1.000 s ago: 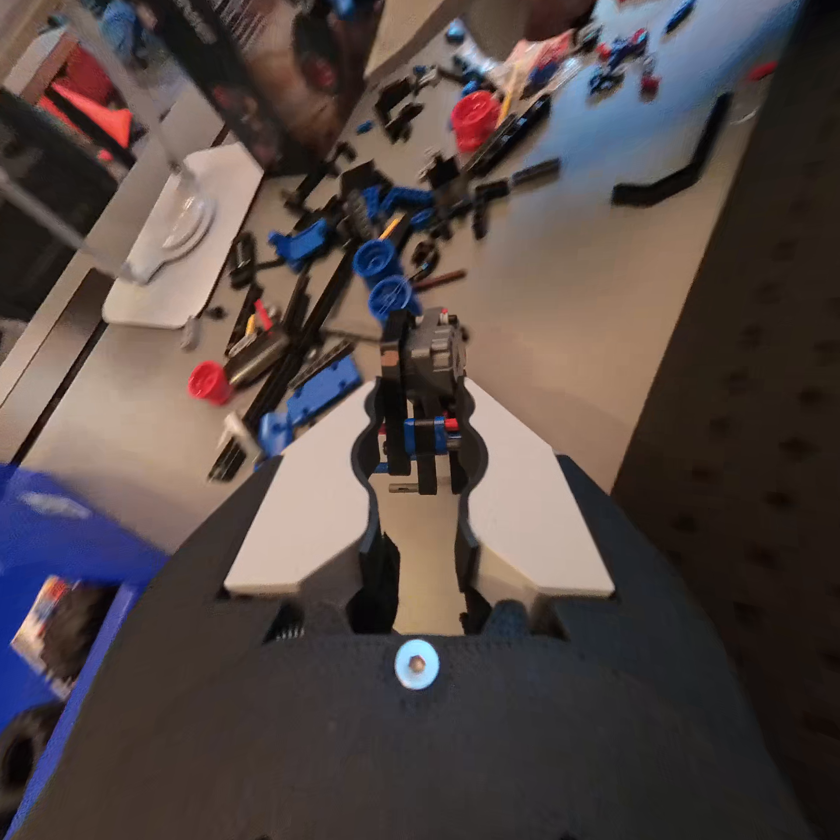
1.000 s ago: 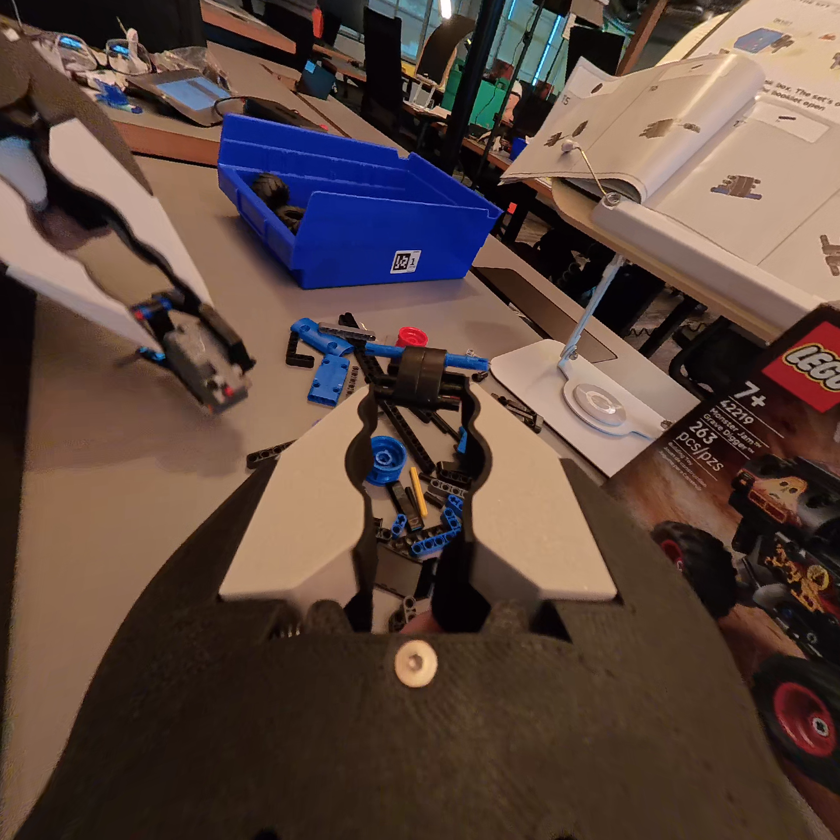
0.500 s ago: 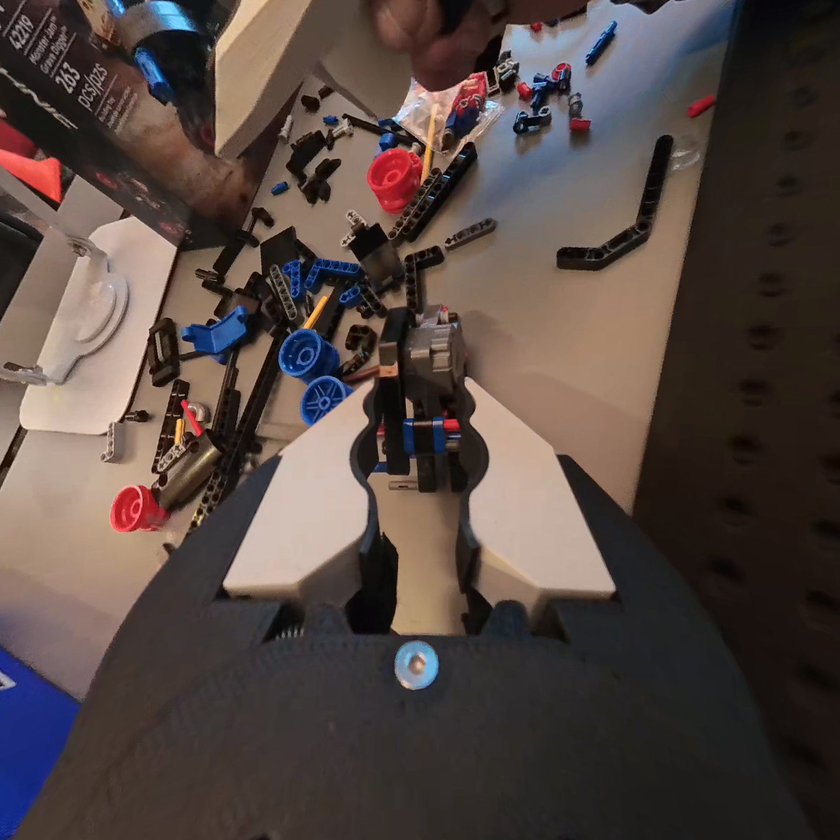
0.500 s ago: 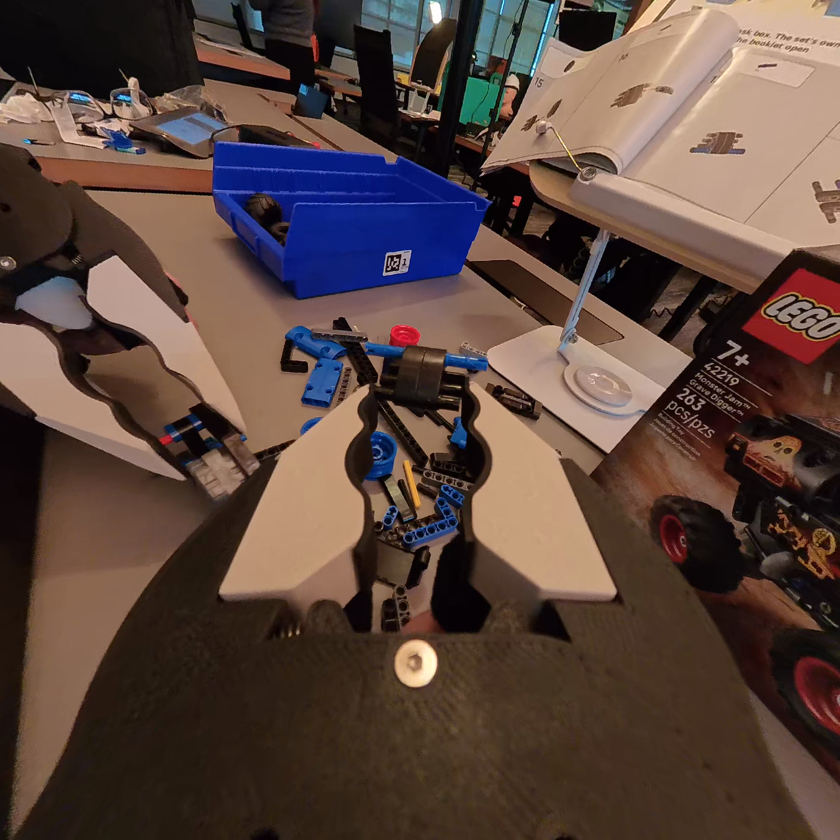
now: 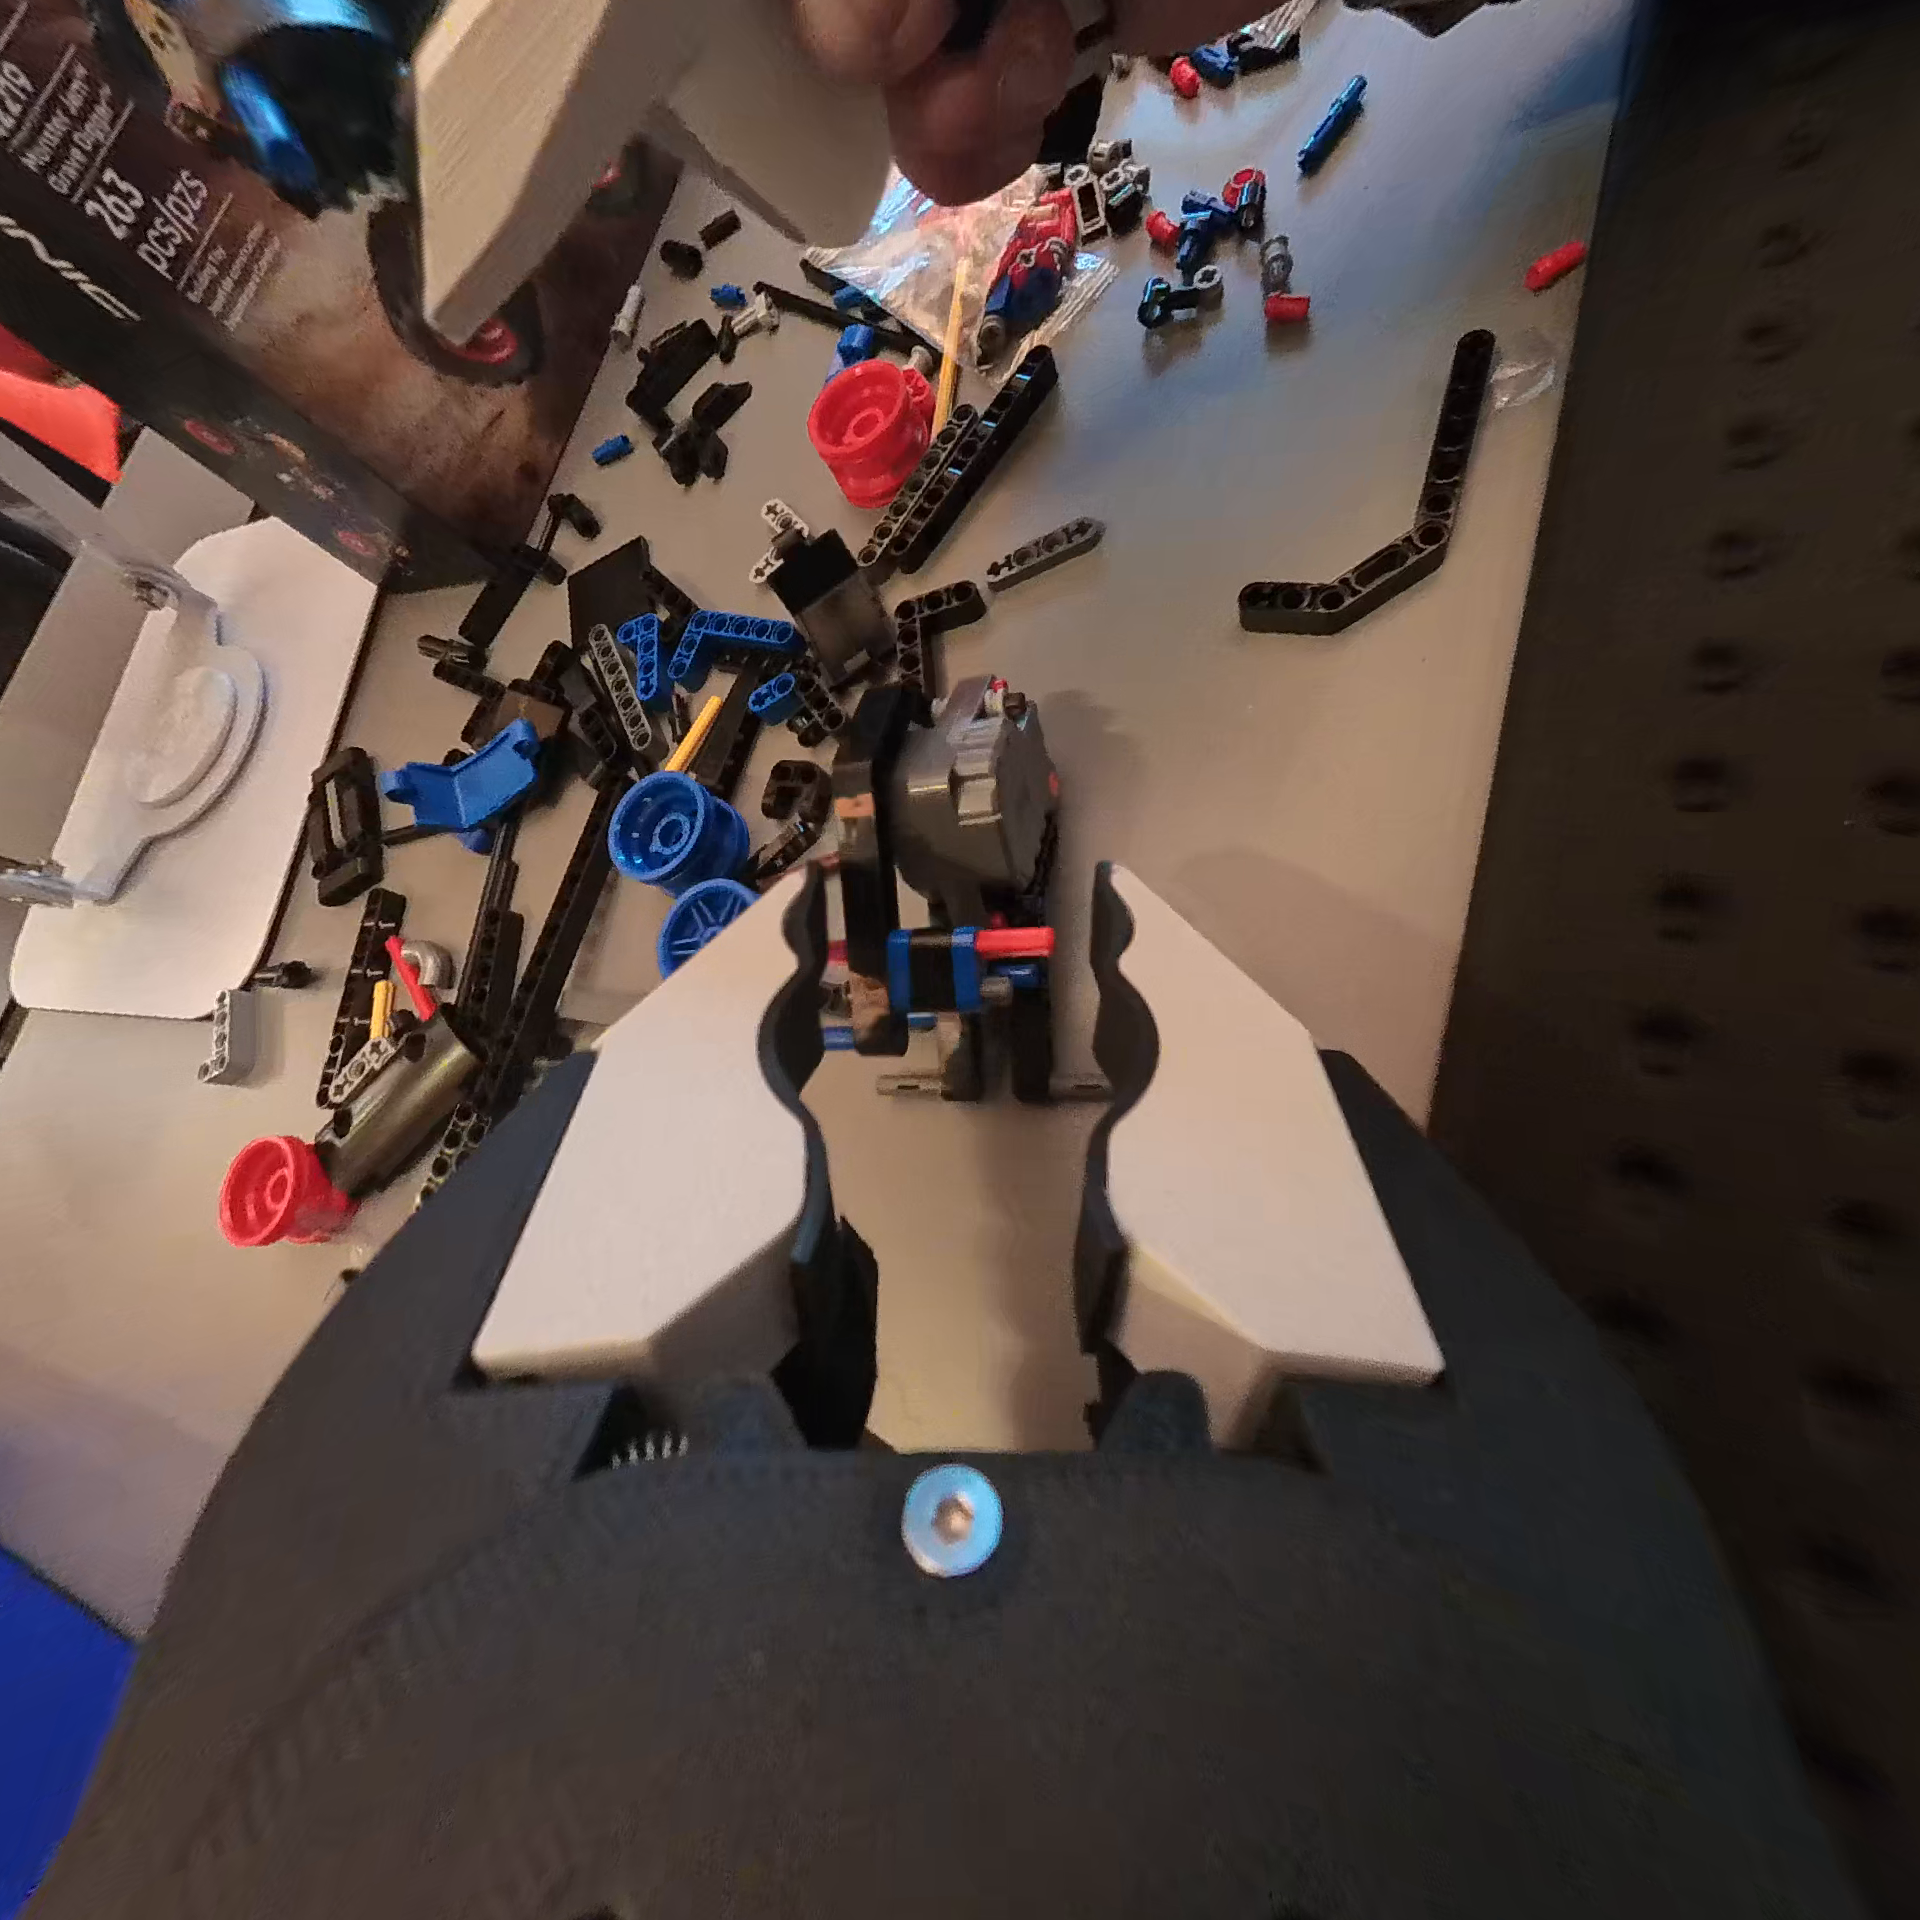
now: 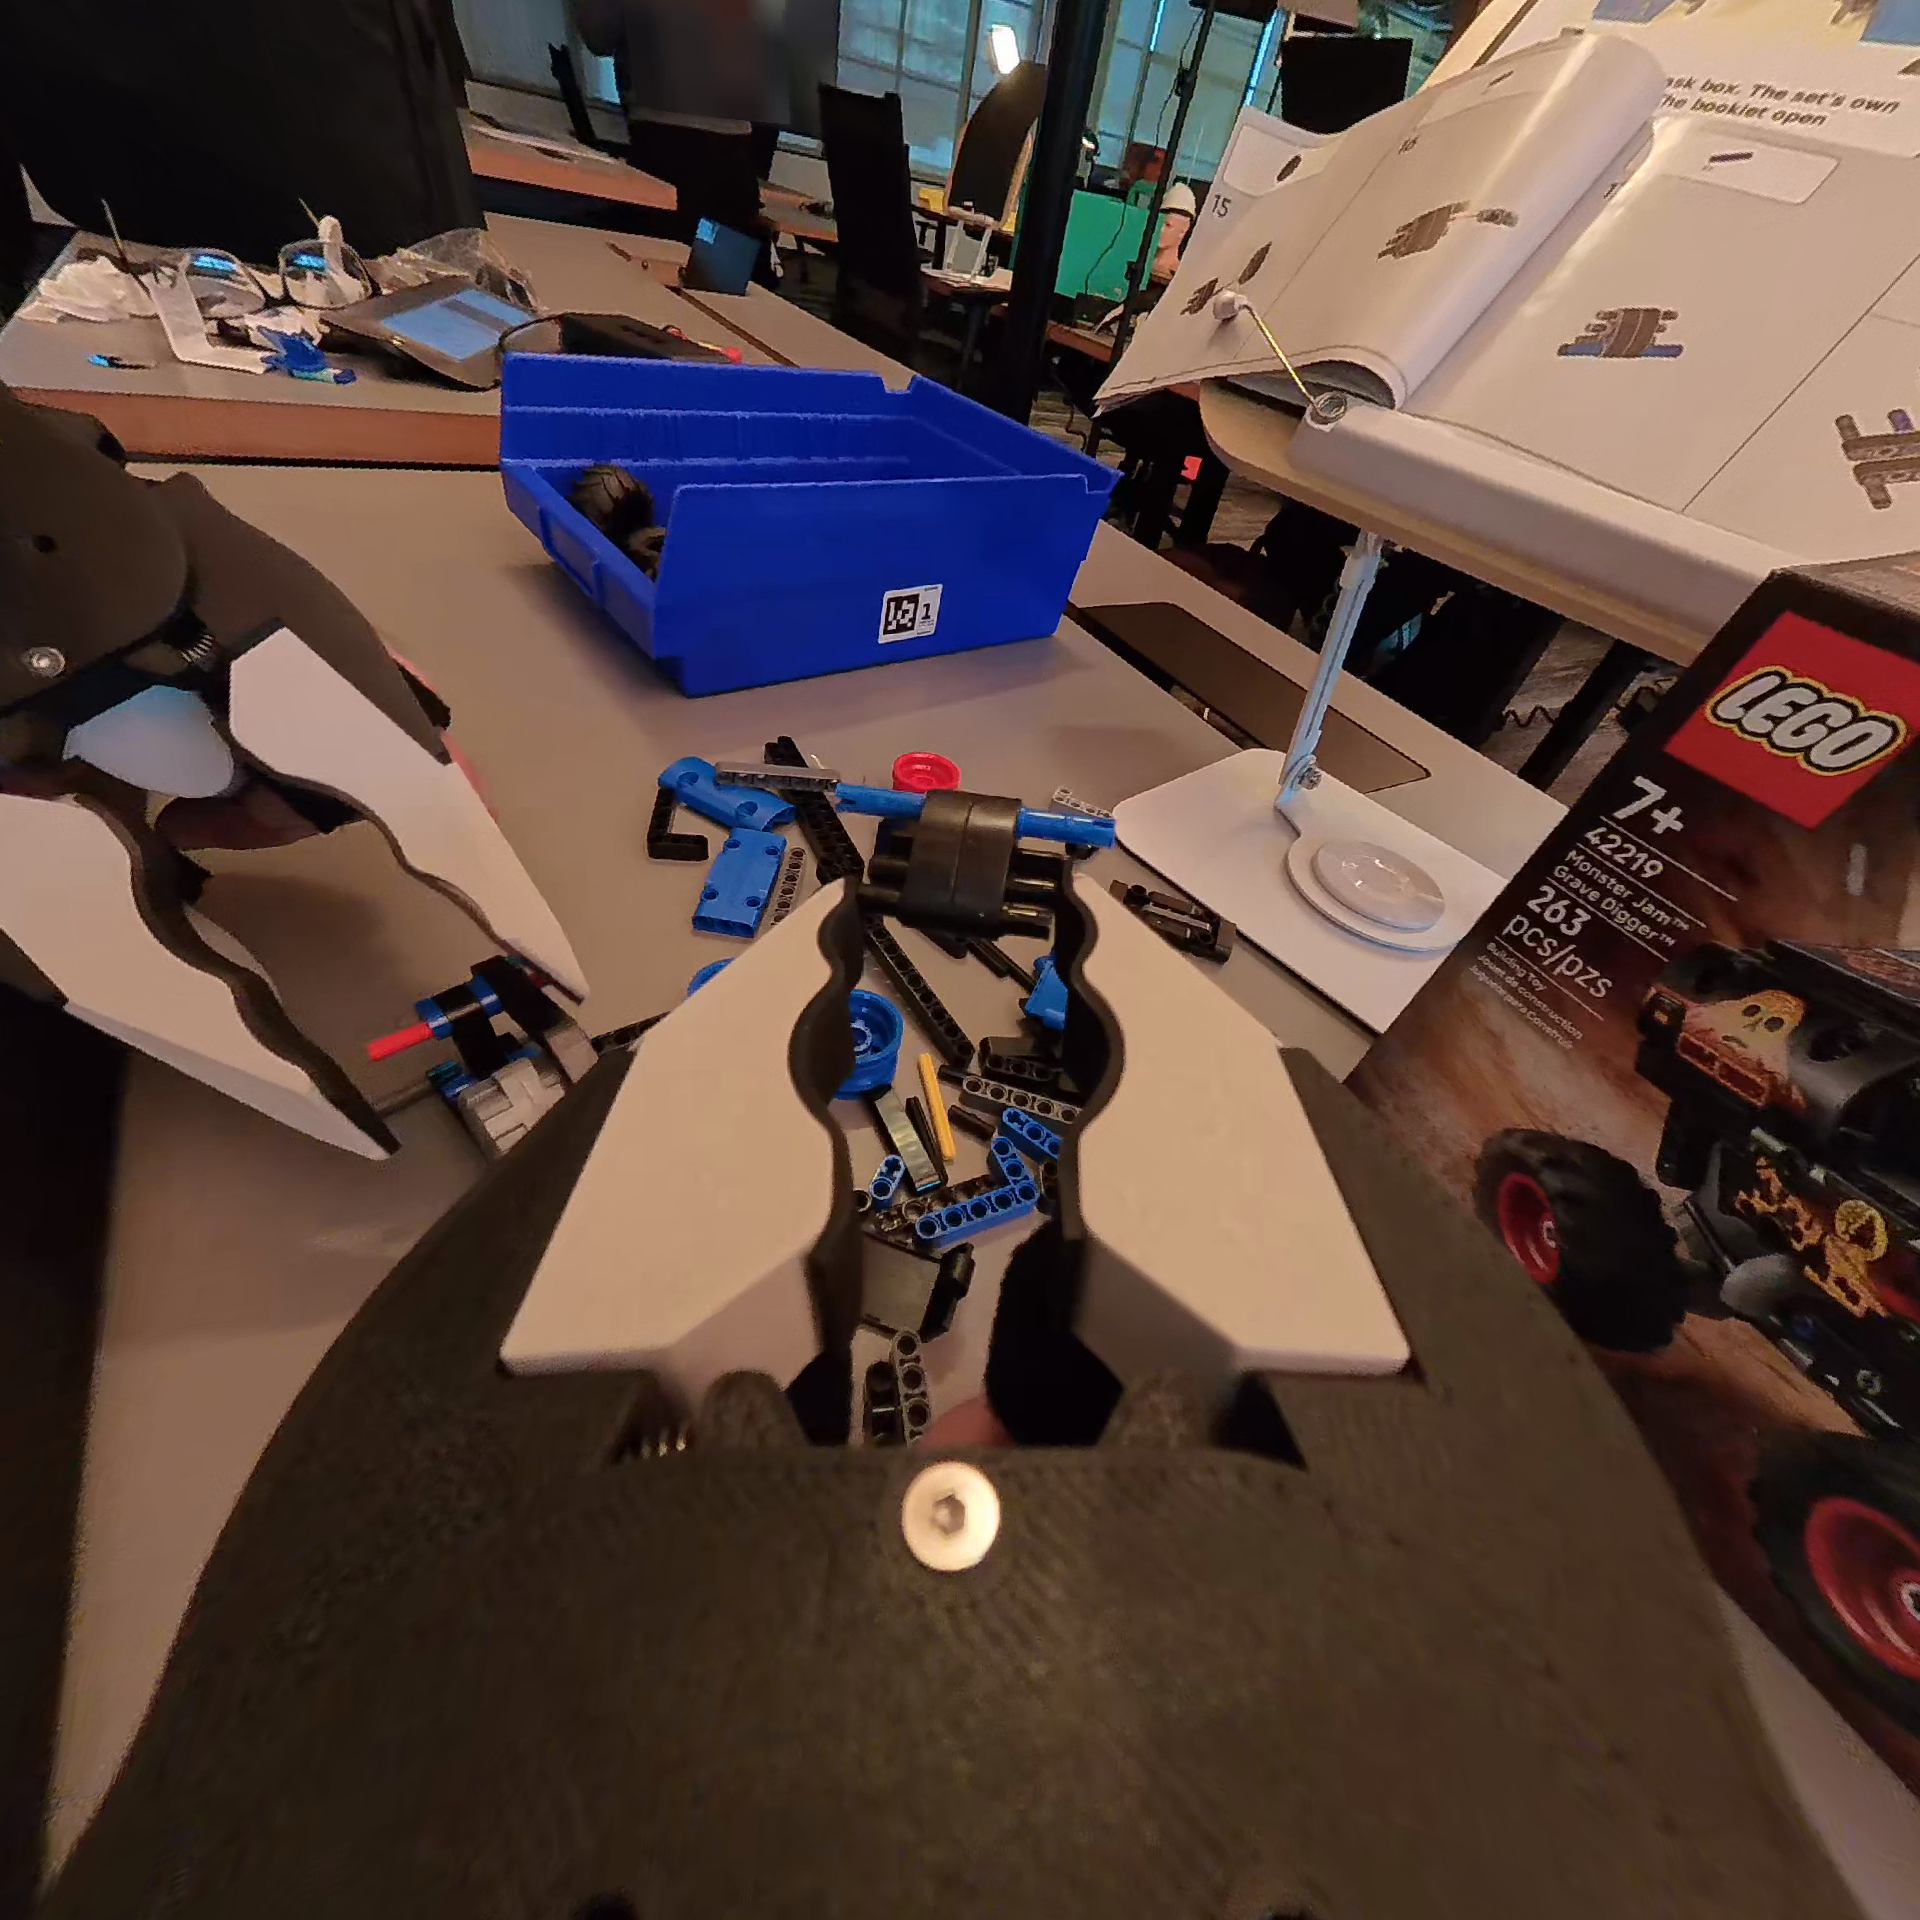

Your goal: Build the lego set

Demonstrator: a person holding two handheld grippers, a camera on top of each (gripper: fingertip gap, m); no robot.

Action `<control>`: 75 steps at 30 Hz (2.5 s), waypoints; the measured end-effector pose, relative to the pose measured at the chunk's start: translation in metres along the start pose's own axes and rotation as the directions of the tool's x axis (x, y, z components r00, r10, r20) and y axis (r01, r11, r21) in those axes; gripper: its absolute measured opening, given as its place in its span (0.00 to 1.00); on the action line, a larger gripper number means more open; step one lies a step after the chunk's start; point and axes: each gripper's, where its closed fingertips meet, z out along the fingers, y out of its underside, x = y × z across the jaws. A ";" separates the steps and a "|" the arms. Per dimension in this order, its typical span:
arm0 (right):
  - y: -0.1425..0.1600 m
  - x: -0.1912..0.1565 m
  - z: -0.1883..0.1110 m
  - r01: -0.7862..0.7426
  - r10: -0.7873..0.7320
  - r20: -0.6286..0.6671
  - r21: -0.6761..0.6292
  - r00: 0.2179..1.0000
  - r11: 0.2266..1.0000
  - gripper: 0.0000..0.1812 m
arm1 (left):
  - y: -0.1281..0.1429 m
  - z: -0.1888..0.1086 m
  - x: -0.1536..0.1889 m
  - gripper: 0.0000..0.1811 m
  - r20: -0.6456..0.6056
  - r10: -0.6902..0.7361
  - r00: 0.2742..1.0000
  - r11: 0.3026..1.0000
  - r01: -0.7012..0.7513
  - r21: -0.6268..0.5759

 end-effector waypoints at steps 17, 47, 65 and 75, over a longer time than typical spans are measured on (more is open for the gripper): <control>0.001 -0.010 -0.001 -0.030 0.031 0.082 -0.011 0.996 0.999 0.19 | 0.004 -0.005 -0.006 0.23 0.009 0.008 1.000 1.000 -0.008 -0.003; 0.002 0.000 -0.005 -0.067 0.067 0.081 -0.001 0.994 0.998 0.19 | 0.005 -0.011 -0.006 0.29 0.045 0.027 0.999 1.000 -0.027 -0.005; -0.011 -0.017 -0.007 0.055 -0.059 0.103 0.048 0.993 0.997 0.19 | -0.020 -0.032 -0.033 0.36 0.102 -0.109 0.989 0.987 0.096 0.127; -0.012 -0.049 -0.004 0.212 -0.220 0.166 0.066 0.961 0.975 0.19 | -0.070 -0.034 -0.054 0.36 0.064 -0.186 0.980 0.944 0.160 0.287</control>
